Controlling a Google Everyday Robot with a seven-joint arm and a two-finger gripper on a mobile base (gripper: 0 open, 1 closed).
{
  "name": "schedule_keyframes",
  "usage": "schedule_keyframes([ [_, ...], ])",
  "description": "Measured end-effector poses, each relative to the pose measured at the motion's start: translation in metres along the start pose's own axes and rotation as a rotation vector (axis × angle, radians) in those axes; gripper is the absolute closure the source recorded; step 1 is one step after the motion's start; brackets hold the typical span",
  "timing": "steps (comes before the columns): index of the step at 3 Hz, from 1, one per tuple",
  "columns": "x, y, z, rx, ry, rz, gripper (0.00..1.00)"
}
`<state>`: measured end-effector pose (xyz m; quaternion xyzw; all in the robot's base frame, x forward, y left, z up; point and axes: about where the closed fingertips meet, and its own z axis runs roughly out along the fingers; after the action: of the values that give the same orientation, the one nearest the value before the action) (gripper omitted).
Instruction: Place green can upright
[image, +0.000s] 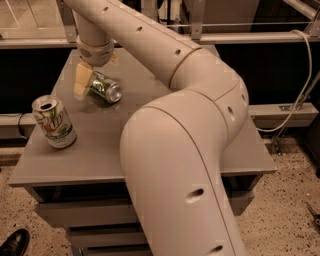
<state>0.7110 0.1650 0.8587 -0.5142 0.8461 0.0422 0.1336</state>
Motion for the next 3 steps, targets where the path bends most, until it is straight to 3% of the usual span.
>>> schedule_keyframes([
  [2, 0.004, -0.012, 0.01, 0.034, 0.018, 0.062, 0.38],
  [3, 0.001, -0.016, -0.003, 0.03, -0.034, 0.09, 0.63],
])
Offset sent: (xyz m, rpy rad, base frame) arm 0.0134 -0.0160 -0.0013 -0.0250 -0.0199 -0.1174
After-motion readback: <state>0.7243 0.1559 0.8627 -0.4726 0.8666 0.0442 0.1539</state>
